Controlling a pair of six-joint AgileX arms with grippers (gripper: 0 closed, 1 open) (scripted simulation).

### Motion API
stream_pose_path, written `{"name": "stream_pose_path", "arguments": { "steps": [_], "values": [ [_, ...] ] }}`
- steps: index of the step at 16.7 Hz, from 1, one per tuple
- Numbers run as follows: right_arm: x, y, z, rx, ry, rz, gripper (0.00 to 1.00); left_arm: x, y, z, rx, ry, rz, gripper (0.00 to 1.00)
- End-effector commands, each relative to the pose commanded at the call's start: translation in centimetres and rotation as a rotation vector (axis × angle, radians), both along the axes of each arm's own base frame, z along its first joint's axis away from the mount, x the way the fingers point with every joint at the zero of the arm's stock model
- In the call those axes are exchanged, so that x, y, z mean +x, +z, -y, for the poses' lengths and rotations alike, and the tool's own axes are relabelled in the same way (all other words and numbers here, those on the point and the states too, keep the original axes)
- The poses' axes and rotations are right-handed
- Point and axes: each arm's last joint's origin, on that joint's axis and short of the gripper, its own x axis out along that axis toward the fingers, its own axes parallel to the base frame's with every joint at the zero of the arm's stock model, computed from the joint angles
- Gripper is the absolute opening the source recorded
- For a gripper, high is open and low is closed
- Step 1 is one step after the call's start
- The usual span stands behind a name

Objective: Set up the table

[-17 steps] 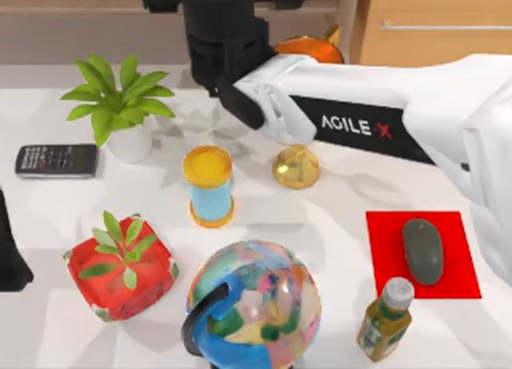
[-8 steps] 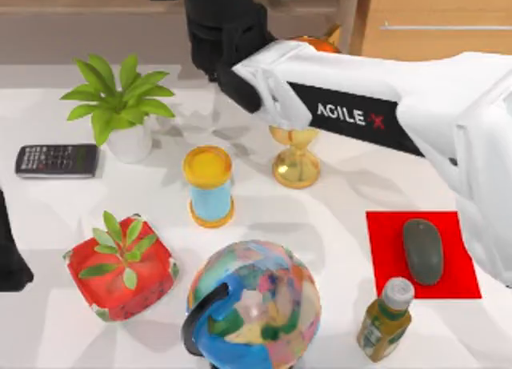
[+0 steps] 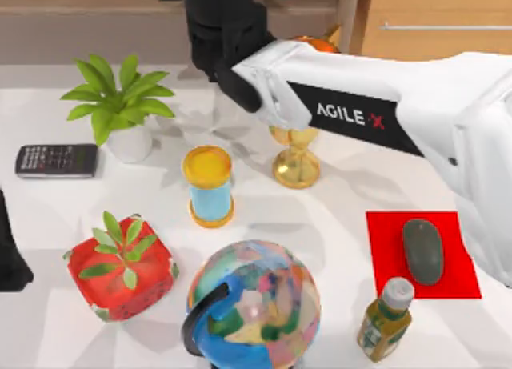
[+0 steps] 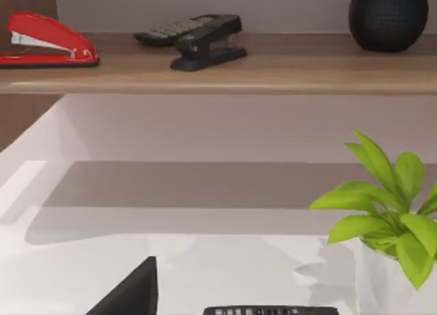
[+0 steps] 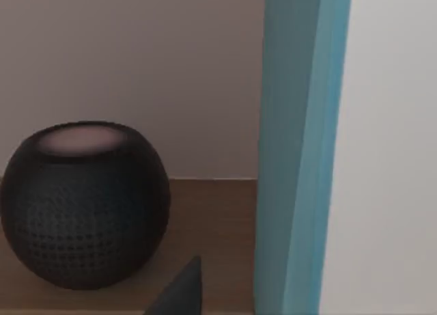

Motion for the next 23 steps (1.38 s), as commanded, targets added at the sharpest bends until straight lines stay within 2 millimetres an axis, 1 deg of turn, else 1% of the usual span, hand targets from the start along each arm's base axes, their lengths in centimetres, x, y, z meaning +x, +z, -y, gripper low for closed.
{"name": "stream_pose_path", "arguments": {
  "steps": [8, 9, 18, 20, 23],
  "values": [
    [0.0, 0.0, 0.0, 0.000, 0.000, 0.000, 0.02, 0.0, 0.0, 0.0, 0.000, 0.000, 0.000, 1.00],
    [0.0, 0.0, 0.0, 0.000, 0.000, 0.000, 0.00, 0.0, 0.0, 0.0, 0.000, 0.000, 0.000, 1.00],
    [-0.3, 0.1, -0.2, 0.003, 0.005, 0.001, 0.00, 0.0, 0.0, 0.0, 0.000, 0.000, 0.000, 1.00],
    [-1.1, 0.4, -0.4, 0.002, 0.011, -0.001, 0.00, 0.0, 0.0, 0.0, 0.000, 0.000, 0.000, 1.00],
    [-2.9, 1.0, -0.3, 0.000, 0.009, -0.002, 0.00, 0.0, 0.0, 0.0, 0.000, 0.000, 0.000, 1.00]
  ]
}}
